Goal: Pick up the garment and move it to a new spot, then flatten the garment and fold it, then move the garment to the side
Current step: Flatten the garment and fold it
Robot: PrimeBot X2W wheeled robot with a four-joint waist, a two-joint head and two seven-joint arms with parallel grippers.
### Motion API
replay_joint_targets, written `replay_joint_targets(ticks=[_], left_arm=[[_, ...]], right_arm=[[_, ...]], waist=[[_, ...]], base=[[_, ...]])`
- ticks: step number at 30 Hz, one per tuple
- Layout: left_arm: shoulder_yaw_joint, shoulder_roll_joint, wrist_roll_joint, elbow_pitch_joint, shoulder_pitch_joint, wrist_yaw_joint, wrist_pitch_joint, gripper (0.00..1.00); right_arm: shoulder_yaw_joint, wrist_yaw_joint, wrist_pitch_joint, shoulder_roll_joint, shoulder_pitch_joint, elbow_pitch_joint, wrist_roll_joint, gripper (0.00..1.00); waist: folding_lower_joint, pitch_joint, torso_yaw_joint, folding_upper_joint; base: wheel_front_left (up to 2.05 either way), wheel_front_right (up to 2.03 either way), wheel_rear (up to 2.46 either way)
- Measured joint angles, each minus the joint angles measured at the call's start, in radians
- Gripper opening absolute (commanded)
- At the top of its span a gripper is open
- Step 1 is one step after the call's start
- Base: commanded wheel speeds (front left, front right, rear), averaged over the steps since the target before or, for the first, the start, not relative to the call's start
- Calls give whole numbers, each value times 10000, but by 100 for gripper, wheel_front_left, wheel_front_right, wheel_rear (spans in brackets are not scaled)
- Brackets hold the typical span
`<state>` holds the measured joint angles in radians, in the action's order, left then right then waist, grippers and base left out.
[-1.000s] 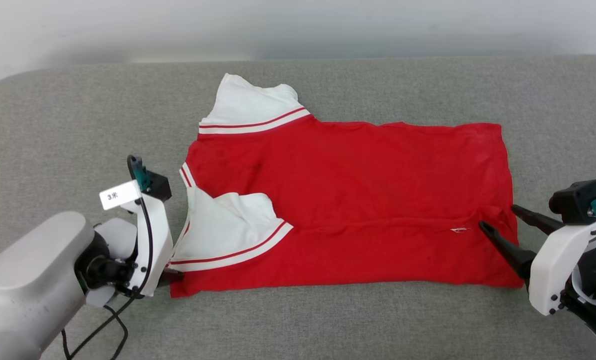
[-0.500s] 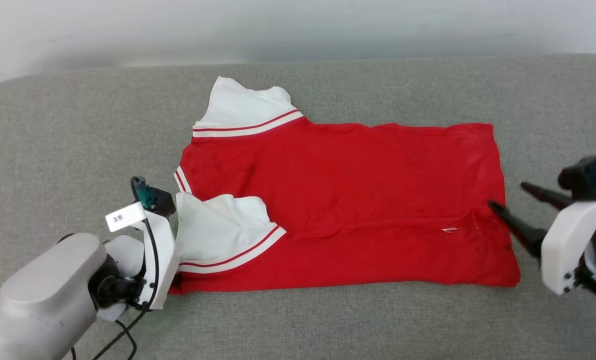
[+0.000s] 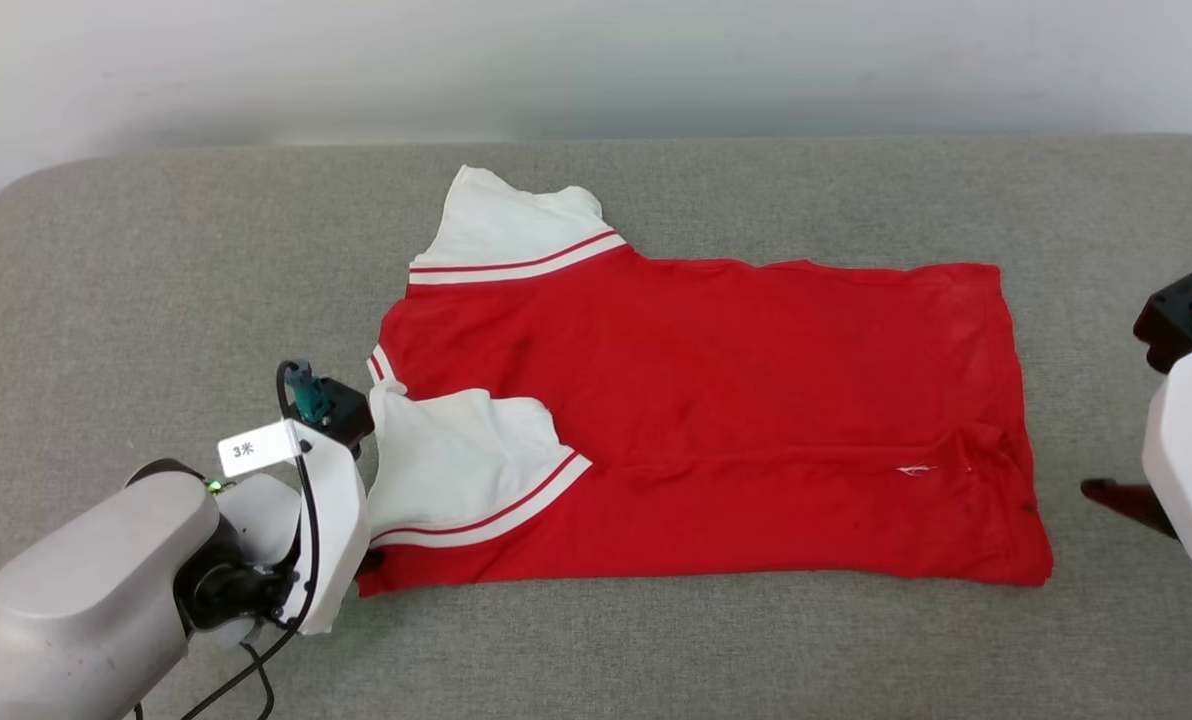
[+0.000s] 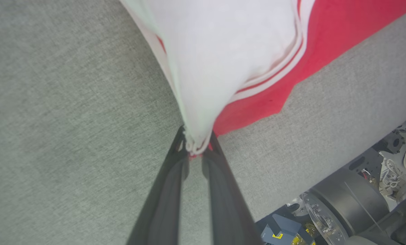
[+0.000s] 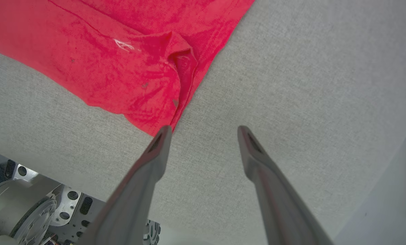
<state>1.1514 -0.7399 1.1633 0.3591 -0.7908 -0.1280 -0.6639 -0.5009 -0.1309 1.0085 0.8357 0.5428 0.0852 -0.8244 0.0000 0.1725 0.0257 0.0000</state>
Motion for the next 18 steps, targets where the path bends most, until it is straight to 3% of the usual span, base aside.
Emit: replay_joint_targets(ticks=[5, 9, 18], left_arm=[[6, 10, -6, -79, -232, 0, 113, 0], [29, 25, -50, -142, -396, 0, 211, 0], [132, 56, -63, -159, -599, 0, 441, 0]], right_arm=[[94, 0, 290, -640, -68, 834, 65, 100], [165, 0, -100, -1279, -210, 1559, 280, 100], [-111, 2, -1210, -1990, -522, 3003, 485, 100]], waist=[[0, 268, 107, 0], [0, 499, 190, 0], [-1, 899, 284, 0]], base=[[0, 0, 0], [0, 0, 0], [0, 0, 0]])
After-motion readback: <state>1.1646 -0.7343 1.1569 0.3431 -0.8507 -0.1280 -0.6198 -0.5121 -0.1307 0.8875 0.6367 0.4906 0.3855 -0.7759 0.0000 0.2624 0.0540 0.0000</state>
